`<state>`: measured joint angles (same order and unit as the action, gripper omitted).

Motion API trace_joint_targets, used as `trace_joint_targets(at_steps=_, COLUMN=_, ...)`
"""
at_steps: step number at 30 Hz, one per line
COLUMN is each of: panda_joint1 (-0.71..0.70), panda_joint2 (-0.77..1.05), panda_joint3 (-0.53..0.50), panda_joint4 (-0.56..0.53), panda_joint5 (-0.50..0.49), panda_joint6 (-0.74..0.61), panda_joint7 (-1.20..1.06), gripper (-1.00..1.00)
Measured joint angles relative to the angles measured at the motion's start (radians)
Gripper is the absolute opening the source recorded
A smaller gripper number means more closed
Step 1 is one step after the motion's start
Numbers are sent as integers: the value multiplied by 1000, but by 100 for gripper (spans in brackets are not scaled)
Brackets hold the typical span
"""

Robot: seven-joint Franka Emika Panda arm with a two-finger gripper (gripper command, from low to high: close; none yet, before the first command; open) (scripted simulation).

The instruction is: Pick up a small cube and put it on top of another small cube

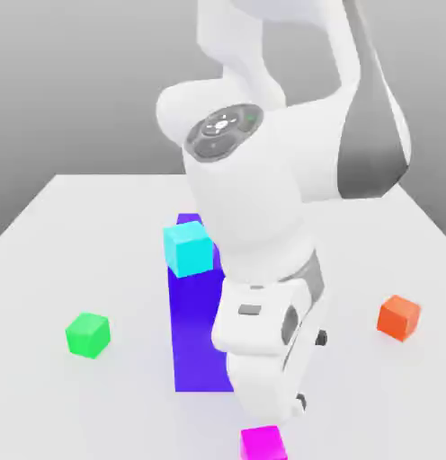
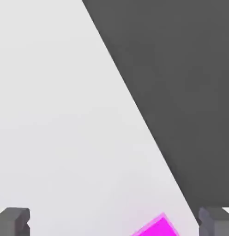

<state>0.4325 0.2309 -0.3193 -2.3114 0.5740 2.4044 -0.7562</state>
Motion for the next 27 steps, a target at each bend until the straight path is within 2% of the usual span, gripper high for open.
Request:
trace_joint_targets(at_steps=7, panda_joint1=5, panda_joint2=80, panda_joint3=8, panda_joint4=-22, panda_joint5=-82, panda_joint6=108, panda_joint7=-164, gripper=0)
trace_joint_targets(at_steps=15, panda_joint1=49, panda_joint2=107, panda_joint3=-34, panda_joint4=-54, panda_joint5=-280, panda_joint6=250, panda_joint7=-284, gripper=0)
trace_joint_targets(at_steps=19, panda_joint1=8, panda_joint2=221, panda_joint3=23, panda_joint4=-28, panda_joint5=-232, panda_joint6=351, panda_joint7=-351, gripper=0)
trace_joint_targets(at_steps=20, panda_joint1=-17, panda_joint2=251, panda_joint3=43, panda_joint4=-14, panda_joint5=-277, panda_joint6=359, panda_joint7=-366, gripper=-100)
trace_joint_targets(at_steps=25, panda_joint1=-17, panda_joint2=251, panda_joint3=43, panda_joint4=-14, panda_joint5=-277, panda_joint6=355, panda_joint7=-366, gripper=-100)
trace_joint_targets(at_steps=26, panda_joint1=-35, panda_joint2=257, panda_joint3=62, panda_joint4=-8, panda_joint5=-291, panda_joint6=299, panda_joint7=-364, gripper=-100)
trace_joint_targets(at_steps=27, panda_joint1=-37, panda_joint2=251, panda_joint3=66, panda_joint4=-13, panda_joint5=-302, panda_joint6=332, panda_joint7=-353, gripper=-100)
